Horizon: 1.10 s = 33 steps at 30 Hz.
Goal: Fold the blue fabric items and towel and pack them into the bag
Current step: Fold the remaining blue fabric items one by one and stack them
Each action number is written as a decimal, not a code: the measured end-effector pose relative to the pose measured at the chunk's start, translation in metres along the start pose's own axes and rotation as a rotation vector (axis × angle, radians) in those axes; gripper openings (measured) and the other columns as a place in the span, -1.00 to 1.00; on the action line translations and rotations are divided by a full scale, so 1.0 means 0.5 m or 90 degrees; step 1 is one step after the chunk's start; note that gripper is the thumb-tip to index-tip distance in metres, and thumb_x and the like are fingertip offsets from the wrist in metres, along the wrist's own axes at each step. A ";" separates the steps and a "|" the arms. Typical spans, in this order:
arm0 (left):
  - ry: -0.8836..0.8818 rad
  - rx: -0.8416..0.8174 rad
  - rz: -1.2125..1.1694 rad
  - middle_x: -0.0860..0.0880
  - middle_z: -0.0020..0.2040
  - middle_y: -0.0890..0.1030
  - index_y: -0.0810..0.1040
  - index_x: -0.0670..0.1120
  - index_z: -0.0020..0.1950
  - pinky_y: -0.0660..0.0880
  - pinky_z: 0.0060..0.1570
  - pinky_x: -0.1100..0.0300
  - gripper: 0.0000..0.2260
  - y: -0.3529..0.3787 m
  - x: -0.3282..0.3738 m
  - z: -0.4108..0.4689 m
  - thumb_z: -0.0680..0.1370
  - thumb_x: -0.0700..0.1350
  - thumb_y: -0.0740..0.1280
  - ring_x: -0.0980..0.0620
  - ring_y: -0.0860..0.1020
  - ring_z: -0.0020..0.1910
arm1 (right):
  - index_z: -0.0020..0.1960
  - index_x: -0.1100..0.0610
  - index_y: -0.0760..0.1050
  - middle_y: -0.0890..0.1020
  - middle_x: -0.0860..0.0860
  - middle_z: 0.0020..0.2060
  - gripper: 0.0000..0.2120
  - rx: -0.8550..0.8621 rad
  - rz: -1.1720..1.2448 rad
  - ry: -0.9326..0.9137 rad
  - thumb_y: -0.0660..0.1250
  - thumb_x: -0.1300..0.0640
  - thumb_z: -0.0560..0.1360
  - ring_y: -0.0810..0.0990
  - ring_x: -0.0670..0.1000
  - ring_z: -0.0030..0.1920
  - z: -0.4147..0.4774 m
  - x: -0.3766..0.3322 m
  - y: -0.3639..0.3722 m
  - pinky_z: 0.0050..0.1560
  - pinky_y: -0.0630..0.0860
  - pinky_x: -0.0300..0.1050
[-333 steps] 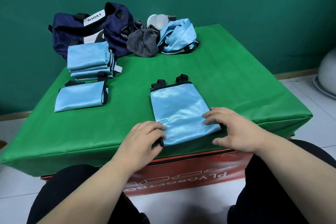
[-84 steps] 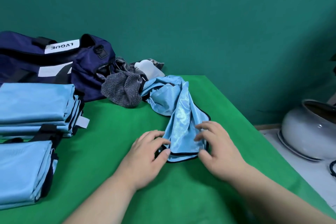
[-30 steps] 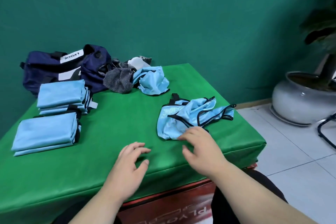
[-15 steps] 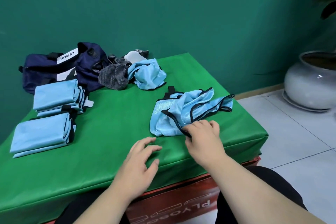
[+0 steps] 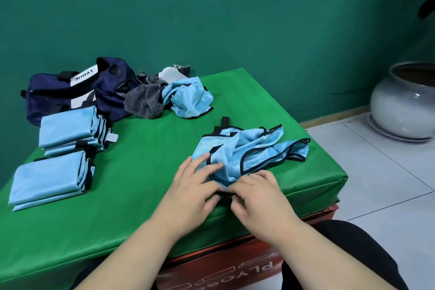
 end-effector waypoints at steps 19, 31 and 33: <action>-0.176 0.063 -0.126 0.21 -0.19 0.52 0.53 0.08 -0.10 0.04 0.49 0.15 -0.84 -0.159 -0.041 -0.039 0.51 0.08 0.19 0.16 0.48 -0.08 | -0.08 0.00 0.59 0.58 -0.16 -0.12 -0.85 0.188 0.248 0.071 0.30 -0.03 0.48 0.56 -0.03 -0.04 0.021 -0.069 -0.025 0.08 0.43 -0.02; -0.212 0.156 -0.301 0.18 -0.13 0.62 0.53 0.15 0.00 0.51 -0.01 0.12 -0.85 -0.370 -0.053 -0.002 0.50 0.14 0.26 0.14 0.57 -0.09 | -0.03 -0.04 0.65 0.68 -0.17 -0.15 -0.88 0.072 0.328 0.025 0.35 0.13 0.56 0.57 -0.21 -0.08 0.176 -0.161 -0.263 -0.09 0.41 -0.40; -0.223 0.182 -0.339 0.10 -0.16 0.64 0.56 0.11 -0.02 0.53 -0.06 0.04 -0.89 -0.412 -0.050 -0.002 0.52 0.06 0.29 0.07 0.58 -0.13 | -0.06 -0.08 0.64 0.69 -0.16 -0.16 -0.86 0.059 0.341 0.018 0.35 0.14 0.56 0.59 -0.19 -0.11 0.199 -0.192 -0.309 -0.07 0.45 -0.34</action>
Point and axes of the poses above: each hand's wrist, its own z-axis towards the middle knuckle, its own y-axis out of the palm, x = y × z, the point moved 6 cm from there along z, towards the middle knuckle
